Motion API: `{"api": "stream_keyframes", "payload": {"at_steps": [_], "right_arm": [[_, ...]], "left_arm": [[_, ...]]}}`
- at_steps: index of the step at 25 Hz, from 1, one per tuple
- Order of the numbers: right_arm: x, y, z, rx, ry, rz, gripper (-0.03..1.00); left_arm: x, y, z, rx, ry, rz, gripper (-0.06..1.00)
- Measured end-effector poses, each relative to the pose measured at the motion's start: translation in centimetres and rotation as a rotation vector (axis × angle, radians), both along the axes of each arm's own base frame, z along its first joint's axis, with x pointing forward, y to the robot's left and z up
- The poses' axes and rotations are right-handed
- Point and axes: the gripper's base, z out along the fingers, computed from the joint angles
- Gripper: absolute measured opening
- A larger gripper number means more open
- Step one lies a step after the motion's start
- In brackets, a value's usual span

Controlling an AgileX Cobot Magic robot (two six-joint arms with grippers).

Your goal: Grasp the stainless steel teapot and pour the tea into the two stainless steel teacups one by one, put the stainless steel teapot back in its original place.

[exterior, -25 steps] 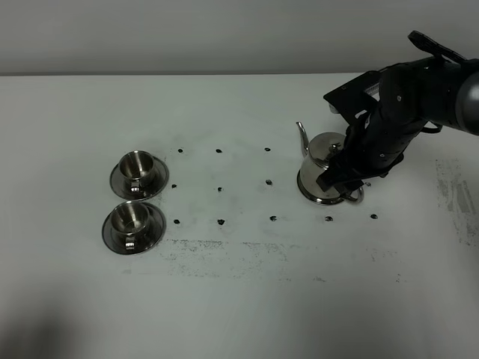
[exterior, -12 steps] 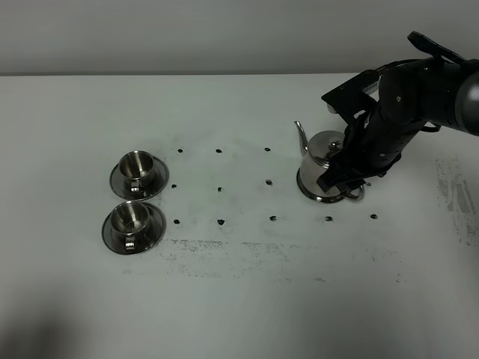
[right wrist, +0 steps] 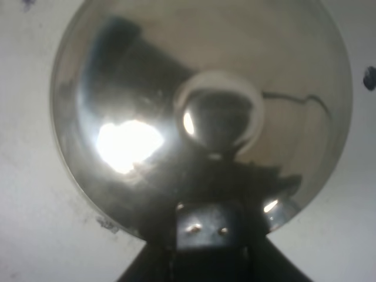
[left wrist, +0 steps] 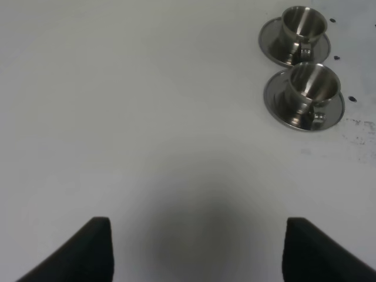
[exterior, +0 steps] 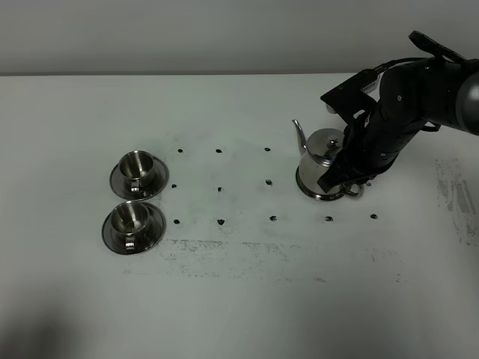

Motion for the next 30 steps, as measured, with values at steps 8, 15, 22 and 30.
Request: {"api": "stream_keyframes", "payload": {"at_steps": [8,15,22,30], "right_arm": [[0.0,0.0,0.0,0.002,-0.002,0.007,0.19],[-0.4,-0.1,2.2,0.019,-0.05,0.008,0.19],[-1.0,0.7,4.3,0.019,-0.107,0.085,0.19],[-0.9,5.3,6.7,-0.001,-0.201,0.384,0.19]], "left_arm": [[0.0,0.0,0.0,0.0,0.0,0.0,0.59],[0.0,0.0,0.0,0.0,0.0,0.0,0.59],[0.0,0.0,0.0,0.0,0.0,0.0,0.59],[0.0,0.0,0.0,0.0,0.0,0.0,0.59]]}}
